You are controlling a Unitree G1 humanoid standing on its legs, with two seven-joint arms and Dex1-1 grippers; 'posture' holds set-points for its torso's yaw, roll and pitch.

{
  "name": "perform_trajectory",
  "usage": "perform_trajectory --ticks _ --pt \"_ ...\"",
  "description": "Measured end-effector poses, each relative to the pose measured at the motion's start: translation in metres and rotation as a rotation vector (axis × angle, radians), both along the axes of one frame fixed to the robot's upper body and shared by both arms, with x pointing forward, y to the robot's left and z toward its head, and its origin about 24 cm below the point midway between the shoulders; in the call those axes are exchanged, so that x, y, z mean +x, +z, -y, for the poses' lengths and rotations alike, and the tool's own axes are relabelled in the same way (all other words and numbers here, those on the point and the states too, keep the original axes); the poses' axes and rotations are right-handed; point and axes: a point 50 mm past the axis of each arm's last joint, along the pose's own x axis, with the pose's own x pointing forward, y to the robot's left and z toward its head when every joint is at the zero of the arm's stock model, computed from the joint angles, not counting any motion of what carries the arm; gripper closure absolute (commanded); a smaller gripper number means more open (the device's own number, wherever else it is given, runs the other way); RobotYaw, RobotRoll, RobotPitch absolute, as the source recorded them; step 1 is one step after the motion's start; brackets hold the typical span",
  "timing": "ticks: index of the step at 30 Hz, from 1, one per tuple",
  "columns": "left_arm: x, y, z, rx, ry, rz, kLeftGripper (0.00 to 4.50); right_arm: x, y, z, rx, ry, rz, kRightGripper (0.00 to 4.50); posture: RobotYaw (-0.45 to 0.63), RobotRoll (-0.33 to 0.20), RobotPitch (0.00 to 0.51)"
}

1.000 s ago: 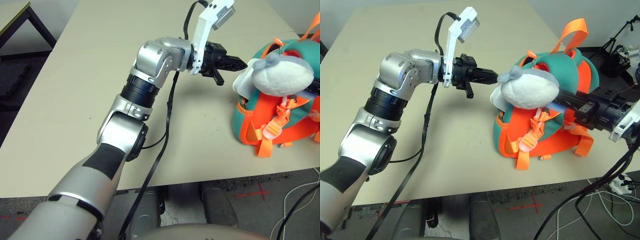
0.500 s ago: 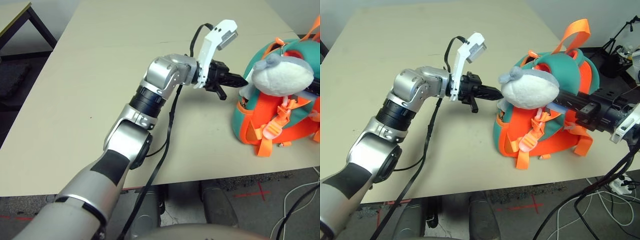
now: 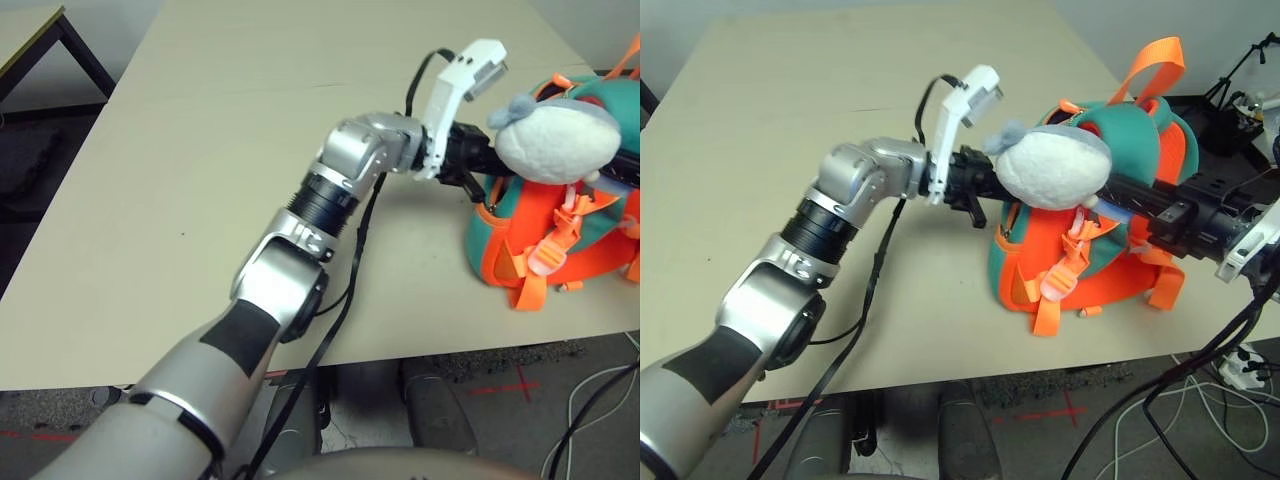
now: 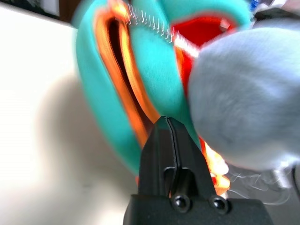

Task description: Put the pencil case into the backpack and zip it.

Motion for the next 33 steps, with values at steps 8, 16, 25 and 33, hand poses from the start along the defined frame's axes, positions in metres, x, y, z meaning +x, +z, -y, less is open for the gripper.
perform_trajectory --ticks 8,16,25,33 --pt "-0.013 0.0 -0.017 0.013 -0.062 0.121 0.97 0.005 0.001 0.001 0.001 -0.002 -0.002 4.48 -0.09 0.0 0.154" --pt "-0.013 -0.002 0.008 -0.045 -0.081 0.154 0.0 0.006 0.002 0.001 0.002 0.008 0.004 4.48 -0.11 0.0 0.149" --pt "-0.016 0.0 0.027 -0.08 -0.113 0.14 0.0 0.005 0.0 0.0 0.005 0.008 0.004 4.48 -0.12 0.0 0.142" --pt "-0.013 -0.004 0.022 -0.06 -0.086 0.108 2.58 0.005 -0.002 0.001 0.015 0.003 0.002 4.48 -0.12 0.0 0.137"
